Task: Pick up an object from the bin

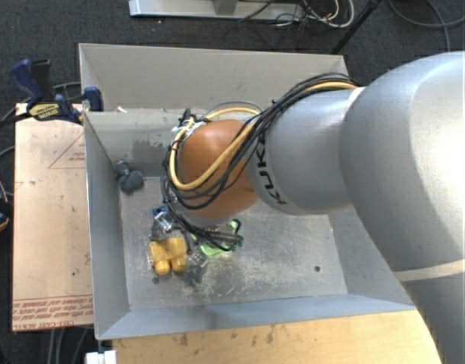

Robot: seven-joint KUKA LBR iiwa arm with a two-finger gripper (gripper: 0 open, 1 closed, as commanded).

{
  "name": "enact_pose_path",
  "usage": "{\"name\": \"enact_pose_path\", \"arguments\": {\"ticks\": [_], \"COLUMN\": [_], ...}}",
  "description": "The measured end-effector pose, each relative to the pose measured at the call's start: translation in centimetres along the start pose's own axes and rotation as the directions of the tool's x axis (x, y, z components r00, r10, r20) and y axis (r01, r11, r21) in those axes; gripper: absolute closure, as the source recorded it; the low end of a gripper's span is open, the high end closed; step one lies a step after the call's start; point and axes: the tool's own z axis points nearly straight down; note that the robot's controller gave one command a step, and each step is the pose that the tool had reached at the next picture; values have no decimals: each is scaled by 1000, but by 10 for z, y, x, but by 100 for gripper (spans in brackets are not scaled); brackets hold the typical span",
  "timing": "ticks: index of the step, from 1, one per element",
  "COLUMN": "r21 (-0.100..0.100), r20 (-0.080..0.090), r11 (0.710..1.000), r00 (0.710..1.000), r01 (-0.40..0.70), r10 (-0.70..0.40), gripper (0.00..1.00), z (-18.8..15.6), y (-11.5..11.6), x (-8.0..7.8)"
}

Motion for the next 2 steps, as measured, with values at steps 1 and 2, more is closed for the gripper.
{"name": "enact_pose_path", "arguments": {"ticks": [1, 2], "r21": [-2, -3], "r20": [1, 0], "r11": [1000, 961], "r00": [1000, 961], "r01": [-2, 277], "r10": [2, -277], "gripper": [100, 100], "z": [-1, -126], "y": [0, 0], "x": [-1, -19]}}
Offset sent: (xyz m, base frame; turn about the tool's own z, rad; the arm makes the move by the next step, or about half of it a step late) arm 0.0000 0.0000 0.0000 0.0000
